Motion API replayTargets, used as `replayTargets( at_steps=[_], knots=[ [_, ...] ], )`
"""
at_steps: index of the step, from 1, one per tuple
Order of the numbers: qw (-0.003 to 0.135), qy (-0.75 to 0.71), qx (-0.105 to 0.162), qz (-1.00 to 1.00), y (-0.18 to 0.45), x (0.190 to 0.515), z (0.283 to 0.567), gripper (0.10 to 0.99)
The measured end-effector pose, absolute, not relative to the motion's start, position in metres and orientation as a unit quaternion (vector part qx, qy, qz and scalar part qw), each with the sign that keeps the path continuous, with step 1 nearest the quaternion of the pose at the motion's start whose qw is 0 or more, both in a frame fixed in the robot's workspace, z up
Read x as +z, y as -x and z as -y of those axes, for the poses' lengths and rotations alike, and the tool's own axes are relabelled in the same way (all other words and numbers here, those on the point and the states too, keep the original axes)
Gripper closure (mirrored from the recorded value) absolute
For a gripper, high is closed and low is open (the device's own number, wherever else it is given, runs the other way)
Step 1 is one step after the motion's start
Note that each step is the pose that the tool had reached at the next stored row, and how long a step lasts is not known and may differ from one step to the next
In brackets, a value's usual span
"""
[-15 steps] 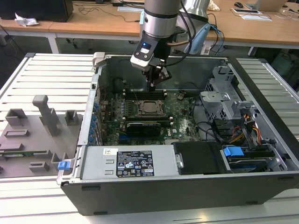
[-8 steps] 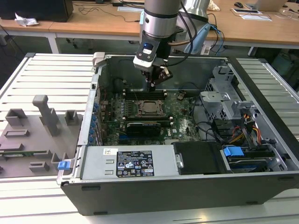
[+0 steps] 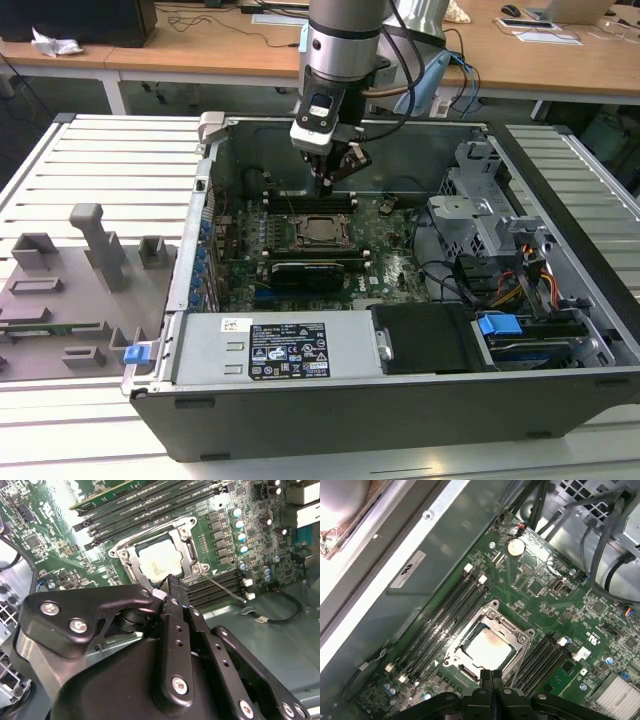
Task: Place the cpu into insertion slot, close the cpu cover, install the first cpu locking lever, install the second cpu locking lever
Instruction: 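Install the first cpu locking lever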
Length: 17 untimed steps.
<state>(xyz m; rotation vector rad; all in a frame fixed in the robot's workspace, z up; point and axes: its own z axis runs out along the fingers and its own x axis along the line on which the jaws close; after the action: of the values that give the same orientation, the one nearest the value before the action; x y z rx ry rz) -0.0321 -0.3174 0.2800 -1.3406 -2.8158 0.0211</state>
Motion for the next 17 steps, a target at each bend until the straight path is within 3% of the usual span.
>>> replayTargets(
  at_steps=[17],
  knots=[
    [0.011,0.383,0.007,0.924,0.0321,0.28,0.3175,0.98]
  ],
)
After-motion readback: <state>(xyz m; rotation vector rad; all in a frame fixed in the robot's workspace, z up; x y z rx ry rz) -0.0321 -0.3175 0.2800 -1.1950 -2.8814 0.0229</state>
